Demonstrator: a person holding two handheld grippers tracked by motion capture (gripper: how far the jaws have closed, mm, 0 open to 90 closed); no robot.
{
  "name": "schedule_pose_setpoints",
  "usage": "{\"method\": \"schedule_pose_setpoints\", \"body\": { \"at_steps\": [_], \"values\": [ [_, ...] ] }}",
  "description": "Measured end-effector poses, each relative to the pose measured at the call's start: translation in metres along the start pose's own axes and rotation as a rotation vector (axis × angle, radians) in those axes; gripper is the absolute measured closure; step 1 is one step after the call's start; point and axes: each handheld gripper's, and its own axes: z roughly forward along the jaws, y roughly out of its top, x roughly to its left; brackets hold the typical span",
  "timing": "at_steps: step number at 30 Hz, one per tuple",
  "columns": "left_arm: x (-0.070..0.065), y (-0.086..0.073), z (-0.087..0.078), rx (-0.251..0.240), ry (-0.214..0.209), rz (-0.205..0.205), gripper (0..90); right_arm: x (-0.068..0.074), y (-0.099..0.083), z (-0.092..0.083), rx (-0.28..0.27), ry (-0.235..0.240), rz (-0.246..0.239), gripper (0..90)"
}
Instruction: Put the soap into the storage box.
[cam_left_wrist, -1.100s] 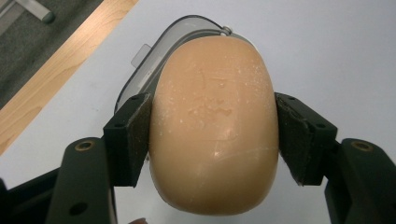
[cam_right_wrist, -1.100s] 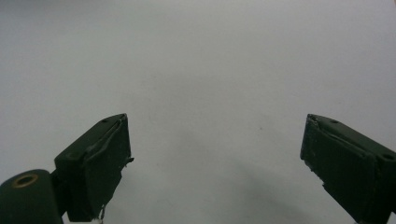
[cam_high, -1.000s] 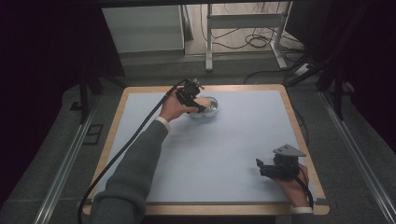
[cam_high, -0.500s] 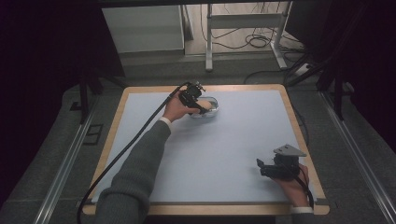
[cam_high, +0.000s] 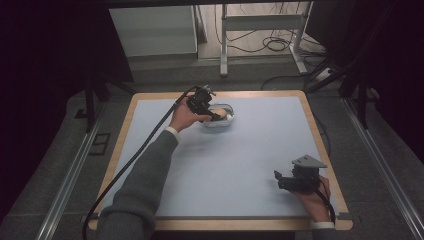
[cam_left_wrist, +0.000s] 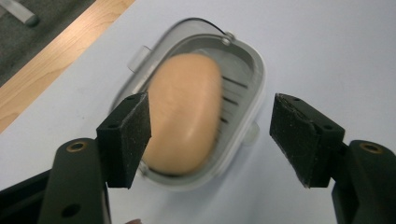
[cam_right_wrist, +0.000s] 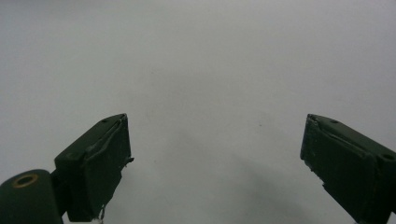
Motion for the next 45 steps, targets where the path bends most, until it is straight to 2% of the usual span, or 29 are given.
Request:
{"method": "schedule_pose_setpoints", "body": {
  "at_steps": [2, 15, 22, 30, 37, 43, 44, 45],
  "values": [
    [-0.002, -0.003, -0.004, -0.011, 0.001, -0.007, 29.4, 0.001, 0.000, 0.000, 0.001, 0.002, -0.002, 8.4],
    [-0.016, -0.024, -0.031, -0.036, 0.011, 0.009, 29.6, 0.003, 0.001, 0.001, 0.007, 0.005, -0.008, 8.3],
    [-0.030, -0.040, -0.045, -0.060, 0.007, 0.010, 28.6, 0.004, 0.001, 0.001, 0.003, 0.003, -0.014, 8.3],
    [-0.049, -0.077, -0.061, -0.094, -0.003, 0.002, 26.0, 0.004, 0.001, -0.001, -0.002, 0.000, -0.009, 8.4],
    [-0.060, -0.118, -0.075, -0.138, -0.021, -0.055, 24.8, 0.006, 0.003, -0.002, -0.010, -0.002, -0.017, 8.4],
    [-0.070, -0.153, -0.085, -0.152, 0.001, -0.088, 24.1, 0.007, 0.004, -0.003, -0.013, -0.005, -0.018, 8.4],
    [-0.070, -0.153, -0.085, -0.152, 0.001, -0.088, 24.1, 0.007, 0.004, -0.003, -0.013, -0.005, -0.018, 8.4],
    [-0.071, -0.160, -0.086, -0.148, 0.012, -0.092, 24.1, 0.007, 0.004, -0.003, -0.013, -0.005, -0.018, 8.4]
  ]
}}
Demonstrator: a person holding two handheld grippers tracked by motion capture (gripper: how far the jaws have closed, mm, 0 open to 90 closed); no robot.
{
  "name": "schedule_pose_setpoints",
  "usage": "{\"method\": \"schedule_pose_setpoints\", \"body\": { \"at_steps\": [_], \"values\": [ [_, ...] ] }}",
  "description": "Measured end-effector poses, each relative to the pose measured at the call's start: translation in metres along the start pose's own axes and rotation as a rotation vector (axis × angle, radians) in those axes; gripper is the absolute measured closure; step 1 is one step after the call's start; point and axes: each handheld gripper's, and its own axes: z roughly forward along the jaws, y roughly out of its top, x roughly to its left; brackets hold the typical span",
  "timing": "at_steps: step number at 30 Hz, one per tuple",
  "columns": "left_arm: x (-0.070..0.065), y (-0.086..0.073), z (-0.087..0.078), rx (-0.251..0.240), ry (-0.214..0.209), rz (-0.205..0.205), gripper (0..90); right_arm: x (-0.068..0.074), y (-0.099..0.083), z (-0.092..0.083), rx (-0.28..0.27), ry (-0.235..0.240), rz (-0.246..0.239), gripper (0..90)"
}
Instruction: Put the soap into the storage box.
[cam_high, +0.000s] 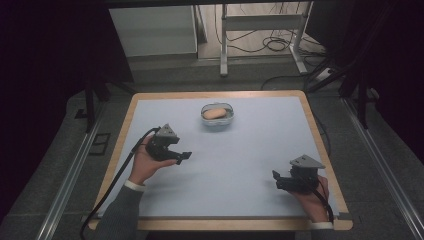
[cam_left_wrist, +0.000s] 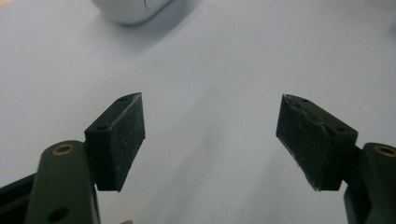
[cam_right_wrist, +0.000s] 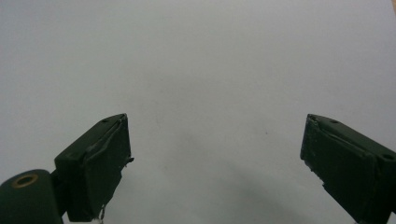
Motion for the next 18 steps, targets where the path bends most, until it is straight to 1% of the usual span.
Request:
{"method": "schedule_pose_setpoints", "body": {
  "at_steps": [1, 2, 4, 6, 7, 8, 9, 10, 11, 12, 14, 18],
  "values": [
    [-0.001, -0.009, -0.001, 0.002, 0.038, -0.001, 24.2, 0.001, 0.000, 0.000, 0.000, 0.000, -0.002, 8.4],
    [-0.001, -0.015, -0.001, 0.005, 0.050, -0.006, 24.4, 0.001, 0.001, 0.000, 0.001, 0.001, -0.004, 8.4],
    [-0.002, -0.025, -0.002, 0.008, 0.054, -0.031, 24.3, 0.002, 0.001, 0.000, -0.003, 0.003, -0.004, 8.4],
    [-0.003, -0.035, -0.003, 0.017, 0.063, -0.038, 24.2, 0.002, 0.001, -0.001, -0.004, 0.002, -0.005, 8.4],
    [-0.004, -0.039, -0.003, 0.014, 0.065, -0.052, 24.2, 0.001, 0.001, -0.001, -0.007, 0.001, -0.004, 8.4],
    [-0.004, -0.039, -0.003, 0.014, 0.065, -0.052, 24.2, 0.001, 0.002, -0.001, -0.010, 0.000, -0.003, 8.4],
    [-0.004, -0.045, -0.004, 0.012, 0.060, -0.066, 24.3, 0.002, 0.002, -0.002, -0.012, 0.000, -0.001, 8.4],
    [-0.004, -0.046, -0.004, 0.023, 0.061, -0.062, 24.3, 0.002, 0.002, -0.002, -0.014, 0.001, 0.000, 8.4],
    [-0.004, -0.046, -0.004, 0.023, 0.061, -0.062, 24.1, 0.002, 0.002, -0.002, -0.014, 0.001, 0.000, 8.4],
    [-0.003, -0.046, -0.005, 0.019, 0.073, -0.057, 24.2, 0.002, 0.003, -0.002, -0.022, 0.000, -0.001, 8.4],
    [-0.003, -0.048, -0.006, 0.010, 0.064, -0.066, 24.3, 0.003, 0.004, -0.003, -0.036, 0.000, -0.001, 8.4],
    [-0.002, -0.053, -0.006, 0.016, 0.062, -0.086, 24.2, 0.003, 0.007, -0.003, -0.067, 0.025, 0.014, 8.4]
  ]
}}
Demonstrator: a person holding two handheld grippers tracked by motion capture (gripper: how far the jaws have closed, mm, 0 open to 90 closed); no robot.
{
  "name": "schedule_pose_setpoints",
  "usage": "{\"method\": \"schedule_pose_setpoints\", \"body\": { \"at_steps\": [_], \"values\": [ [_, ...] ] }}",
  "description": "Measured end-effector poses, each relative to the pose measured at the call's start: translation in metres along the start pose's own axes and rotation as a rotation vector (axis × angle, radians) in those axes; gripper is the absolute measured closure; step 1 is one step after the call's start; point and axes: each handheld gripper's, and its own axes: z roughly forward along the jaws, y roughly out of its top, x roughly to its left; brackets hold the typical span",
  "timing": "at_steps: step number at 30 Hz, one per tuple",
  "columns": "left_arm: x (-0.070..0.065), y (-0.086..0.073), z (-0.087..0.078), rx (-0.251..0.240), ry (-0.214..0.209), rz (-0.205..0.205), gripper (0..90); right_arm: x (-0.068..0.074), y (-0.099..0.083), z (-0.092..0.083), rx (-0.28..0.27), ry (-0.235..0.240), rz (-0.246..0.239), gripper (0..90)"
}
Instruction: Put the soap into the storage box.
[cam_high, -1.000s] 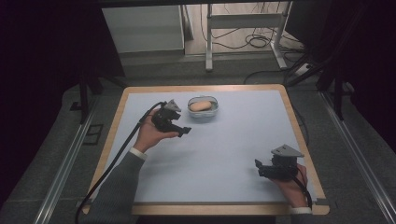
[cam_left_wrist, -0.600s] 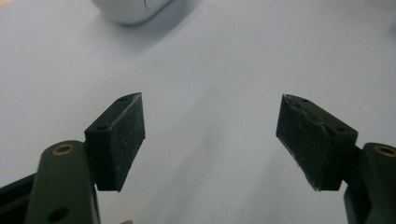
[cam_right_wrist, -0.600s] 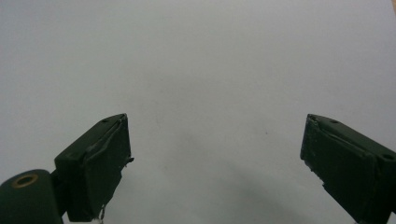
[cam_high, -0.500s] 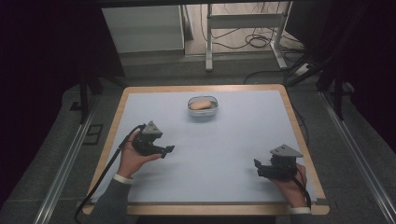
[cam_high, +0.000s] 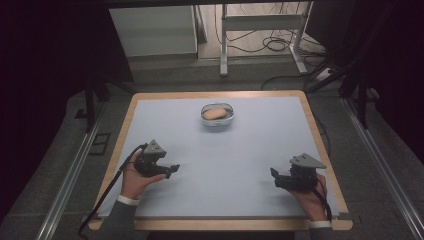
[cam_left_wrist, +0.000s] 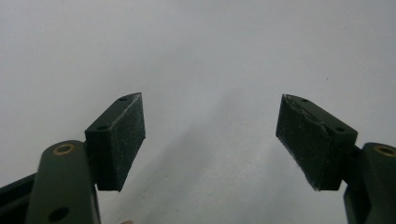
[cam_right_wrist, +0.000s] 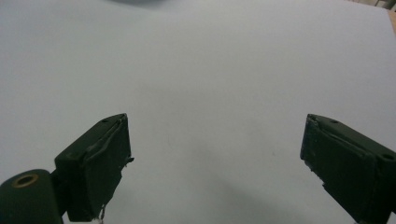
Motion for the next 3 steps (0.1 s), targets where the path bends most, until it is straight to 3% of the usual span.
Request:
{"method": "schedule_pose_setpoints", "body": {
  "at_steps": [3],
  "values": [
    [0.0016, -0.0023, 0.0007, 0.009, 0.004, 0.001, 24.1, -0.0011, 0.0031, 0.0037, -0.025, 0.026, 0.013, 8.4]
  ]
}}
